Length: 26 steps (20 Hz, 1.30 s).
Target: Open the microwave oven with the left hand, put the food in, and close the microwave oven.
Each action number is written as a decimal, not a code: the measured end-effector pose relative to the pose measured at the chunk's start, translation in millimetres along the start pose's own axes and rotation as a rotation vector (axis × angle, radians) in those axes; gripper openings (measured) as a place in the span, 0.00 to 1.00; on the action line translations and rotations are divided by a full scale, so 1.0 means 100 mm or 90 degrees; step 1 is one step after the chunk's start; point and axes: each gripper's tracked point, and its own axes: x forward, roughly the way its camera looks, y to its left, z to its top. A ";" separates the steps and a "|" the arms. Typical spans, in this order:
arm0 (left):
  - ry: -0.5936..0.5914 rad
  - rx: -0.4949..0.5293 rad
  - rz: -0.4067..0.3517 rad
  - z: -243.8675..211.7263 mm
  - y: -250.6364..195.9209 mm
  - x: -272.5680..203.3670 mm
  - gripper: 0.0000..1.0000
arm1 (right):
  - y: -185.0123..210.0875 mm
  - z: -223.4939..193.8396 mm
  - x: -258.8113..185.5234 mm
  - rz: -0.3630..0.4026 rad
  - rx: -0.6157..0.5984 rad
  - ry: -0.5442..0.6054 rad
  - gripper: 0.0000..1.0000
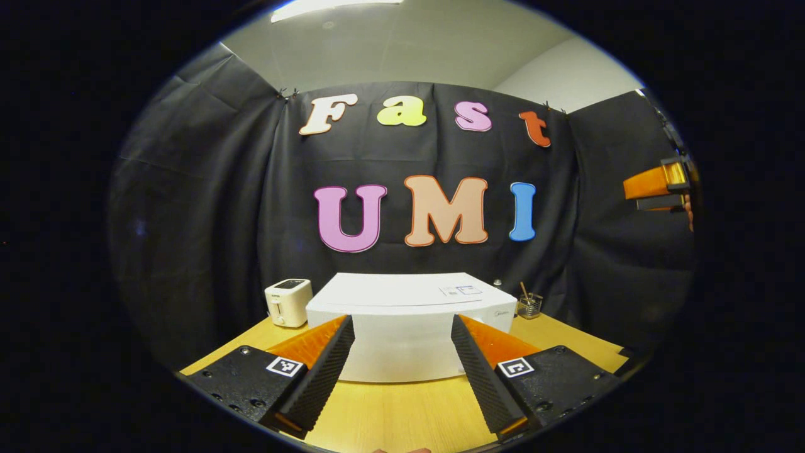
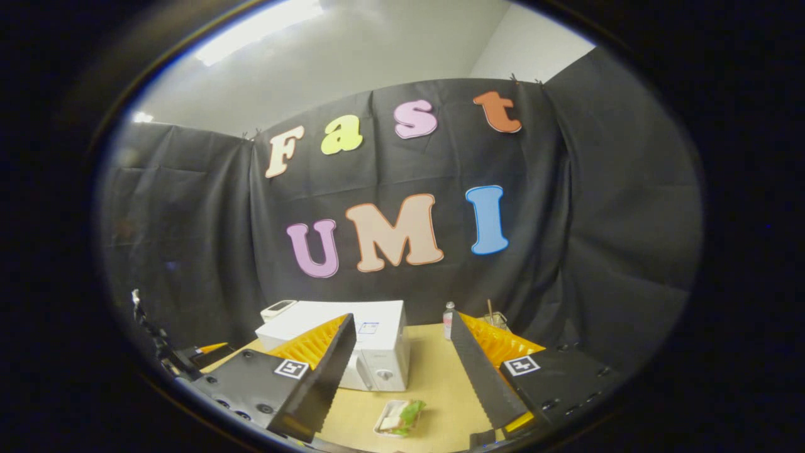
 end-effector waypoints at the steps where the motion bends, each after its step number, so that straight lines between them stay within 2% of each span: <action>1: 0.002 -0.003 -0.006 -0.08 -0.08 0.06 0.96 | 0.01 0.00 0.02 0.001 0.004 -0.001 0.92; 5: -0.004 -0.019 -0.025 -0.40 -0.44 0.32 0.96 | 0.04 0.00 0.03 0.016 0.012 0.002 0.91; 9: 0.000 0.016 -0.017 -0.74 -0.67 0.59 0.97 | -0.02 0.01 0.04 0.011 0.001 -0.005 0.92; 10: -0.001 0.023 -0.018 -0.83 -0.73 0.67 0.94 | -0.02 0.01 0.04 0.013 0.001 -0.005 0.92; 11: 0.004 0.024 -0.019 -0.92 -0.78 0.74 0.96 | -0.03 0.00 0.04 0.015 0.000 -0.006 0.92; 17: 0.047 0.029 -0.022 -1.48 -0.96 1.10 0.94 | -0.23 -0.15 0.14 -0.002 -0.005 -0.004 0.91; 22: 0.062 0.030 -0.024 -1.74 -1.04 1.33 0.83 | -0.41 -0.18 0.14 -0.020 -0.021 -0.002 0.91; 26: 0.088 0.033 -0.020 -1.91 -1.10 1.50 0.67 | -0.45 -0.20 0.11 -0.017 -0.017 -0.004 0.92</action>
